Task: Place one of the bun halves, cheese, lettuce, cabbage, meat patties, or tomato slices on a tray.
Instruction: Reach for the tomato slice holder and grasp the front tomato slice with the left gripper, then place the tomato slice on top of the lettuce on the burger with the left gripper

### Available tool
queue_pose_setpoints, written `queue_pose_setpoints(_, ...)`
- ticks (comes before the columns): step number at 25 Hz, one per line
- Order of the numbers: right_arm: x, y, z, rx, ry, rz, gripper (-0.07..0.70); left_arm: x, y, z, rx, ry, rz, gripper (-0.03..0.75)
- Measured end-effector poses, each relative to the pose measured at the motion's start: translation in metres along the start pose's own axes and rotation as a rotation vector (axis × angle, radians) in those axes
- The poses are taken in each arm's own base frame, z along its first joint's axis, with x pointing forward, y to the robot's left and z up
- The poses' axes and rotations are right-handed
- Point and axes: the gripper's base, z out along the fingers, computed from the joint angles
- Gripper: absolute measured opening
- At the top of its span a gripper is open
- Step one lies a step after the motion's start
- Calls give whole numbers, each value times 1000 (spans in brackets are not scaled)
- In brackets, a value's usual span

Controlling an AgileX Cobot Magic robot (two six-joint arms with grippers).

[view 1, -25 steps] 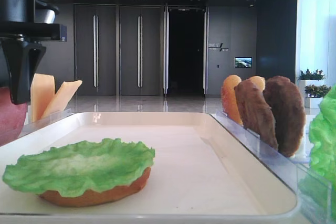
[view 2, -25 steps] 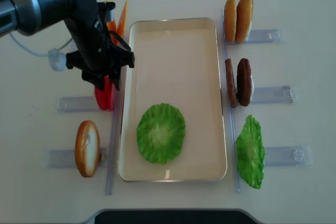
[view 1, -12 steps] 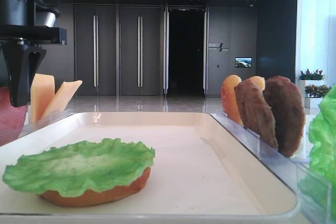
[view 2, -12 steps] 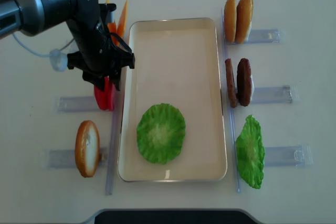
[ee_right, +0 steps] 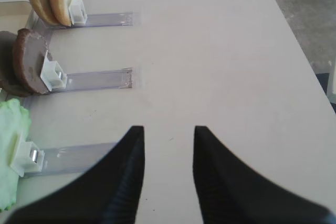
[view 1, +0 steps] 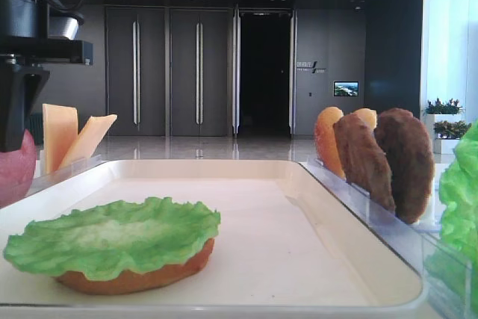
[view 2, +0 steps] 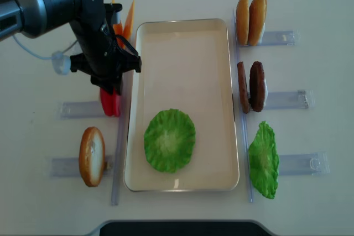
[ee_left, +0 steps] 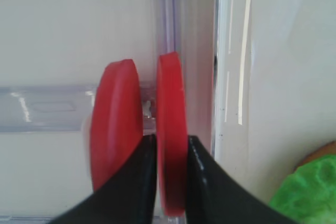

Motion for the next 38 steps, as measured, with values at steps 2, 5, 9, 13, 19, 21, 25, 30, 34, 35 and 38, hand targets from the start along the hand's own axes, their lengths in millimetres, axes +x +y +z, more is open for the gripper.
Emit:
queue_pose_setpoints(2, 0, 0, 0, 0, 0, 0, 253, 0, 1, 0, -6, 0, 3, 60)
queue_pose_setpoints(5, 0, 0, 0, 0, 0, 0, 253, 0, 1, 0, -8, -1, 5, 57)
queue_pose_setpoints(9, 0, 0, 0, 0, 0, 0, 253, 0, 1, 0, -11, 4, 5, 57)
queue_pose_setpoints(13, 0, 0, 0, 0, 0, 0, 253, 1, 1, -1, -16, 16, 6, 57)
queue_pose_setpoints(19, 0, 0, 0, 0, 0, 0, 253, -2, 3, -31, 1, -29, -1, 57)
queue_pose_setpoints(21, 0, 0, 0, 0, 0, 0, 253, -3, 4, -45, 6, -47, -5, 57)
queue_pose_setpoints(25, 0, 0, 0, 0, 0, 0, 253, -2, 7, -68, 7, -64, -3, 57)
queue_pose_setpoints(30, 0, 0, 0, 0, 0, 0, 253, 4, 13, -83, -15, -63, 0, 57)
queue_pose_setpoints(34, 0, 0, 0, 0, 0, 0, 253, 4, 13, -83, -16, -63, 1, 57)
queue_pose_setpoints(35, 0, 0, 0, 0, 0, 0, 253, 4, 13, -83, -16, -63, 1, 57)
queue_pose_setpoints(38, 0, 0, 0, 0, 0, 0, 253, 5, 13, -85, -12, -66, 7, 57)
